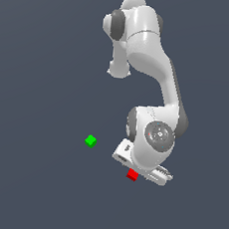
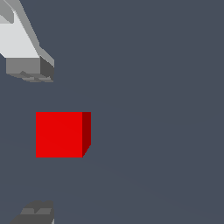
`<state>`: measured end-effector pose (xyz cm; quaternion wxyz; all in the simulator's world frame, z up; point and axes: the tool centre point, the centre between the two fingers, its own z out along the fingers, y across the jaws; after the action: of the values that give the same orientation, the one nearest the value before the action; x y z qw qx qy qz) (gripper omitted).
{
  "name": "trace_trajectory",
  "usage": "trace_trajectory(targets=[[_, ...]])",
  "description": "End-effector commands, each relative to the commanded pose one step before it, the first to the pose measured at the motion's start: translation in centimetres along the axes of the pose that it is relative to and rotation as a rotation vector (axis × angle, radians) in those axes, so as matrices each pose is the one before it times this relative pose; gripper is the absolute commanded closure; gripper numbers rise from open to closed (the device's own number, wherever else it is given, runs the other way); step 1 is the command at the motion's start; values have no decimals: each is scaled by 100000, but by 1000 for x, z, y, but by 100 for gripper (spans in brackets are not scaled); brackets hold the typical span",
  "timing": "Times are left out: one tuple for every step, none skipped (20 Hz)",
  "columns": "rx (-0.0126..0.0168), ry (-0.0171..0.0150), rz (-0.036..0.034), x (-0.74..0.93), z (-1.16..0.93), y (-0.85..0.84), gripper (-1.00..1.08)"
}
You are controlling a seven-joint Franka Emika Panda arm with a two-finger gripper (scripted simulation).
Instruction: Stack the red cube on top of the green cube.
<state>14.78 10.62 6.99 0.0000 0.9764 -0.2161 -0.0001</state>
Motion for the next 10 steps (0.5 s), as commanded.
trace_trajectory(targets=[[0, -2, 16, 7, 2, 2, -92], [0, 0, 0, 0, 40, 0, -92], [0, 0, 0, -1, 119, -1, -92], [0, 0, 0, -2, 198, -1, -92], [0, 0, 0, -4, 276, -2, -92], [0, 0, 0, -6, 353, -1, -92], [0, 0, 0, -9, 429, -1, -92], [0, 0, 0, -12, 502, 0, -92], [12, 12, 67, 11, 560, 45, -92], [0, 0, 0, -19, 626, 3, -92]])
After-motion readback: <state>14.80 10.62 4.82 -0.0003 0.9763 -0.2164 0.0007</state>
